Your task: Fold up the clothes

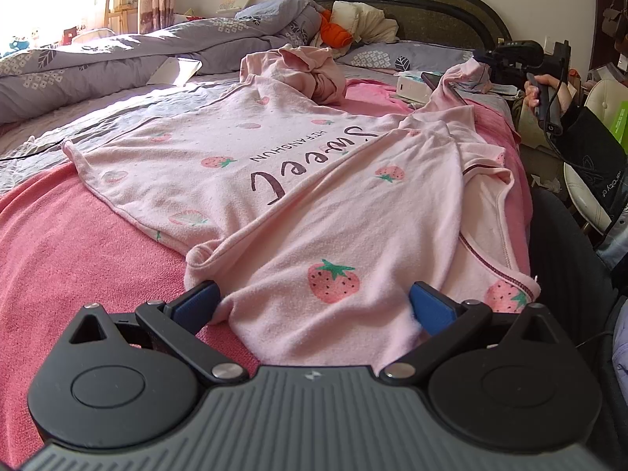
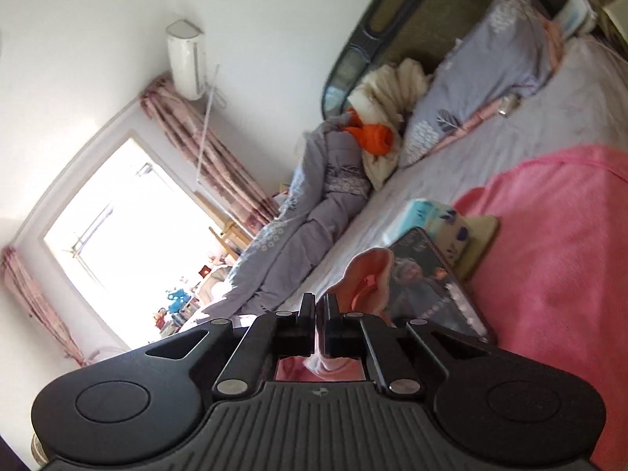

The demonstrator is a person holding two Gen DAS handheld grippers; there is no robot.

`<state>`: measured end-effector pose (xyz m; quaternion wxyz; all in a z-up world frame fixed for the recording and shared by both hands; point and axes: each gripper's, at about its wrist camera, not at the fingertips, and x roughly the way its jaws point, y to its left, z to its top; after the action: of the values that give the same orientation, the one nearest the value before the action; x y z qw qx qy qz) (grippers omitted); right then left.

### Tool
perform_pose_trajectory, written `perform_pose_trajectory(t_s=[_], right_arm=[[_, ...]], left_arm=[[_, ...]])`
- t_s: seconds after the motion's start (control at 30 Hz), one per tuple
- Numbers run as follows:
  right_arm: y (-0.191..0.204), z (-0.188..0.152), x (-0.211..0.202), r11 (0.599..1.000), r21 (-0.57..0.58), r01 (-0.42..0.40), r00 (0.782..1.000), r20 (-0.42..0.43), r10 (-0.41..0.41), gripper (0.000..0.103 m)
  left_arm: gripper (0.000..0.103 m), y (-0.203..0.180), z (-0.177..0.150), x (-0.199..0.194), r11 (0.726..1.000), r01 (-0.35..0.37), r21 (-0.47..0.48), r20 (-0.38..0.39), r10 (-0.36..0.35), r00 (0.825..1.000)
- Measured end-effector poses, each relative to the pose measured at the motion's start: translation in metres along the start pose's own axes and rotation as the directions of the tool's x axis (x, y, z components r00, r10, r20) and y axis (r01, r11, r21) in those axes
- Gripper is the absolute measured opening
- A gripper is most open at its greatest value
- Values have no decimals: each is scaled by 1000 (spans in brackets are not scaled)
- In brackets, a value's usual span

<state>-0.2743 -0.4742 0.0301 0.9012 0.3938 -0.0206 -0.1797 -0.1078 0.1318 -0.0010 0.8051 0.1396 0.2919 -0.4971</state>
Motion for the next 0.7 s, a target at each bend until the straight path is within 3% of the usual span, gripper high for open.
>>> perform_pose_trajectory(t_s=[0.13, 0.23, 0.3, 0.33, 0.37, 0.4, 0.43, 0.5, 0.57, 0.6, 0.63, 0.7], right_arm=[[53, -17, 6, 980, -156, -122, 991, -81, 111, 6], [98, -62, 14, 929, -250, -272, 945, -251, 210, 6], [117, -93, 13, 900, -295, -322, 918, -328, 222, 8], [120, -105, 11, 894, -310, -323, 915, -342, 212, 12], [118, -112, 8, 898, -326, -297, 925, -333, 185, 15], [112, -116, 3, 903, -358, -236, 947, -295, 130, 27], [105, -119, -3, 905, -395, -158, 968, -243, 63, 41], [81, -113, -13, 905, -425, 28, 992, -103, -78, 52], [53, -101, -20, 895, -395, 208, 976, 32, -213, 56], [38, -91, -22, 894, -345, 285, 958, 80, -274, 65], [26, -83, -23, 894, -293, 339, 941, 107, -321, 75], [7, -73, -18, 898, -212, 385, 923, 101, -372, 81]], left_arm=[[103, 2, 0, 0, 1000, 8, -10, 2, -8, 1000], [103, -1, 0, 0, 1000, -1, 0, 2, 1, 1000], [103, -2, 0, 0, 1000, -9, 10, 2, 9, 1000], [103, -3, 0, -1, 1000, -11, 11, 2, 11, 1000], [103, -3, 0, -1, 1000, -11, 11, 2, 11, 1000], [103, -3, 0, -1, 1000, -10, 10, 2, 10, 1000], [103, -2, 0, -1, 1000, -9, 9, 2, 9, 1000], [103, -2, 0, -1, 1000, -6, 6, 2, 6, 1000], [103, -1, -1, -1, 1000, -2, 2, 3, 2, 1000], [103, 0, -1, -1, 1000, 0, -1, 2, 0, 1000], [103, 0, 0, -1, 1000, 0, -2, 2, 0, 1000], [103, 0, 0, -1, 1000, 0, -2, 2, 0, 1000]])
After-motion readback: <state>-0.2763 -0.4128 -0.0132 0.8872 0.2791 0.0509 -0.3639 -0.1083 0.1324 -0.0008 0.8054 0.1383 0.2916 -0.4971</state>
